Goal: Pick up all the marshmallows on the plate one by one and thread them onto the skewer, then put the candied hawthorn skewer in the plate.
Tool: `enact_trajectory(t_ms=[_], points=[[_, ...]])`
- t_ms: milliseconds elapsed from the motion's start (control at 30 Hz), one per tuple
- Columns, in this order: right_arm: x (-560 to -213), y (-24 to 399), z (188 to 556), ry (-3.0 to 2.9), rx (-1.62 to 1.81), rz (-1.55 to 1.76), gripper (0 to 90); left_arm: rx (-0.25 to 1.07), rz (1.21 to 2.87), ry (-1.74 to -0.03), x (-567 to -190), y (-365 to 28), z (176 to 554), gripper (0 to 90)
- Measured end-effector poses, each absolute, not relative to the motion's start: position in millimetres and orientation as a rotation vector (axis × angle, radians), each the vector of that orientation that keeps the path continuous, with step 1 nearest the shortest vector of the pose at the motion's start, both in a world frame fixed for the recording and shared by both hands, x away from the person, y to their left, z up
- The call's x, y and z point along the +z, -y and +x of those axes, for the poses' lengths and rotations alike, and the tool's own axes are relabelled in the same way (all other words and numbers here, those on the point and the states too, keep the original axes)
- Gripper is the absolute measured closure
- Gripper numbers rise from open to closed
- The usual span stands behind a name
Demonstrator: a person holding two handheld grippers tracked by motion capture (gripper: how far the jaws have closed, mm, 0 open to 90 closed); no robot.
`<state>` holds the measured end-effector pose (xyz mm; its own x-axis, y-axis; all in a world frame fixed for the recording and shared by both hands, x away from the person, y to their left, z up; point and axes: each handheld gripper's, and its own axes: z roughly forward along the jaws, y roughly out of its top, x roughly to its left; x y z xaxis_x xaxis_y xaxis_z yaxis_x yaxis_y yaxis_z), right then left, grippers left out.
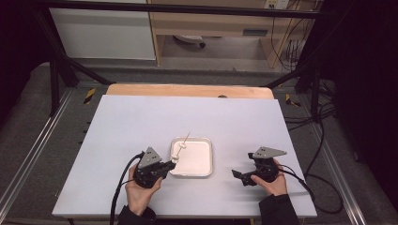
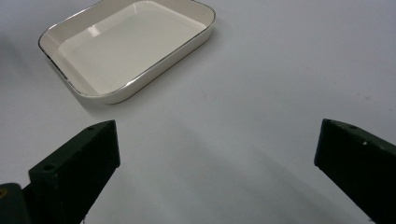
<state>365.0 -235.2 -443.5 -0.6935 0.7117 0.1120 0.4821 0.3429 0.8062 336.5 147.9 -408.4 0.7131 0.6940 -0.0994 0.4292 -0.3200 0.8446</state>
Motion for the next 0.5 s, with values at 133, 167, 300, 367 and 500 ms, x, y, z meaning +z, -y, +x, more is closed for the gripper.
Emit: enact_trajectory(t_ms=[133,167,300,367,500], points=[[-443.6,237.0,363.7,-2.350,1.277,1.074,1.1,0.350,1.981,-0.857,-403.1,-144.4,339.7,88.5],[-443.7,237.4,363.5,-2.351,1.275,1.072,1.0,0.349,1.986,-0.857,-401.8,-143.5,340.8,88.4],[-444.6,238.3,362.9,-2.352,1.272,1.071,1.0,0.346,2.007,-0.857,-399.2,-140.2,346.4,88.4],[-444.6,239.1,362.5,-2.354,1.265,1.072,1.0,0.343,2.022,-0.864,-399.1,-138.2,350.1,88.4],[-444.9,239.4,361.8,-2.355,1.266,1.072,1.0,0.333,2.046,-0.874,-398.4,-134.3,357.1,88.4]])
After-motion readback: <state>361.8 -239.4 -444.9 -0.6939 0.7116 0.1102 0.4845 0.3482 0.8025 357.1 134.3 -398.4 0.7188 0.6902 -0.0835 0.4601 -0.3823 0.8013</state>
